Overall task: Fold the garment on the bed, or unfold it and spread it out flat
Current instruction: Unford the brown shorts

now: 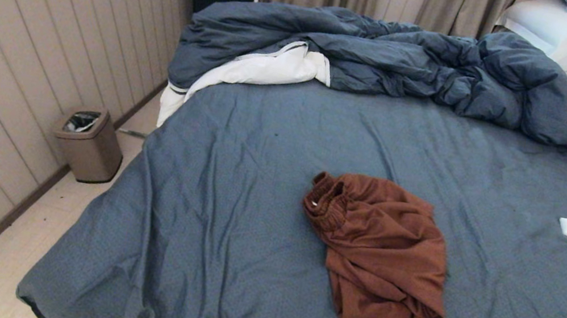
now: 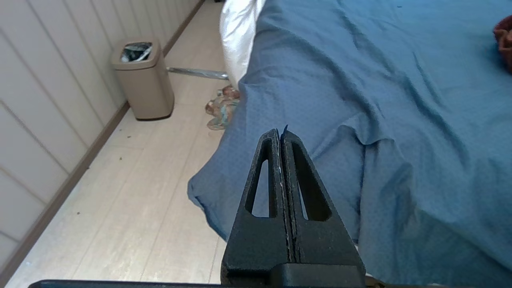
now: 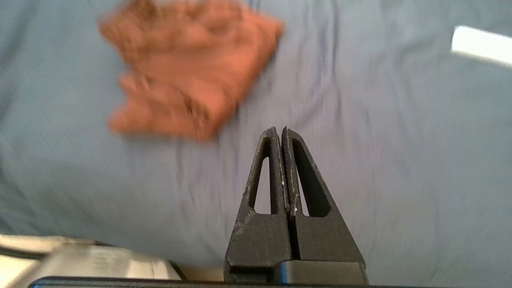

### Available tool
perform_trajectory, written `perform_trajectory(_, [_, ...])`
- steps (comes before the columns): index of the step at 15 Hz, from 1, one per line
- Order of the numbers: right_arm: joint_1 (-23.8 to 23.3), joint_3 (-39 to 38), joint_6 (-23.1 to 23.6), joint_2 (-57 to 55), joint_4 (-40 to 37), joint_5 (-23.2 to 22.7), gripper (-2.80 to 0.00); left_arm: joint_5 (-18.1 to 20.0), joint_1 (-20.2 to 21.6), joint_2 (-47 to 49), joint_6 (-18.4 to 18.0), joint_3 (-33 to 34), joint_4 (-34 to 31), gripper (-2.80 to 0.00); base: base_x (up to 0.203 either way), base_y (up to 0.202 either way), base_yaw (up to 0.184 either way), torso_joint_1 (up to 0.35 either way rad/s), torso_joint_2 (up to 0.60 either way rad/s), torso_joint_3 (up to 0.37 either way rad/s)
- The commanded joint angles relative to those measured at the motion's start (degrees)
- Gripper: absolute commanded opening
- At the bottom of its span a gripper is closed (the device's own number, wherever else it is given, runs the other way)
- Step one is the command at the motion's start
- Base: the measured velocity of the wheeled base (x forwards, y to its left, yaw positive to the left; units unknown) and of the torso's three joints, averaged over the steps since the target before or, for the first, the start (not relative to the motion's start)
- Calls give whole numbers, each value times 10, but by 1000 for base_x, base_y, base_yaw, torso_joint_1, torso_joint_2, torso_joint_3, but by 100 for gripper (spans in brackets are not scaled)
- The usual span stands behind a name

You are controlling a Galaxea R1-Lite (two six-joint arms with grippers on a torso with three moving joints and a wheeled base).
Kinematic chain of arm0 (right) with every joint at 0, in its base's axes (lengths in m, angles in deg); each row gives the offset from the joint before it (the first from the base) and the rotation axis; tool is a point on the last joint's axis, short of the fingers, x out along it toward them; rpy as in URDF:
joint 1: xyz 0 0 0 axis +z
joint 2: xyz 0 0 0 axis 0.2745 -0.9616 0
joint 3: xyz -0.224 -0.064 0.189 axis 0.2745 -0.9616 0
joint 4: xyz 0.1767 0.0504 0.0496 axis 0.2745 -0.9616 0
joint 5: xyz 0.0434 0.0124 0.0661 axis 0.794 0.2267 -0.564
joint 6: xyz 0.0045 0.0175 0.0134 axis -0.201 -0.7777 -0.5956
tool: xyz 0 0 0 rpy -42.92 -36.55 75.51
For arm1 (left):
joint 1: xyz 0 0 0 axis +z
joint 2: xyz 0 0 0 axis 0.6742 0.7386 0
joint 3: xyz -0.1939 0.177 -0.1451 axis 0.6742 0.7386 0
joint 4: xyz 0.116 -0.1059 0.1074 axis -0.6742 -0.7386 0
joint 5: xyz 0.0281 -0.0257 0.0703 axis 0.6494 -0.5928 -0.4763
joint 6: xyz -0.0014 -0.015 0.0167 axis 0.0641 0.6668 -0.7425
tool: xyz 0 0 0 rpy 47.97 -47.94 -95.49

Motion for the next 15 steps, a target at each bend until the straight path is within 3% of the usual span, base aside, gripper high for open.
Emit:
perform_trajectory(1, [2,96,-1,-146,-1,-2,-280,0,0,1,0,0,1,-280,0,0,0,0,0,0])
perform_trajectory(5, [23,302,-32,-404,-23,-5,-280,0,0,1,0,0,1,-280,0,0,0,0,0,0])
perform_trajectory(9, [106,523,-97,-637,-177,-5,-280,-1,0,1,-2,-2,1,-280,0,0,0,0,0,0])
perform_trajectory(12, [179,611,-117,-766,-272,0,-280,-1,0,1,-2,-2,1,-280,0,0,0,0,0,0])
perform_trajectory(15, [261,654,-123,-842,-305,35,-280,-1,0,1,0,-2,1,-280,0,0,0,0,0,0])
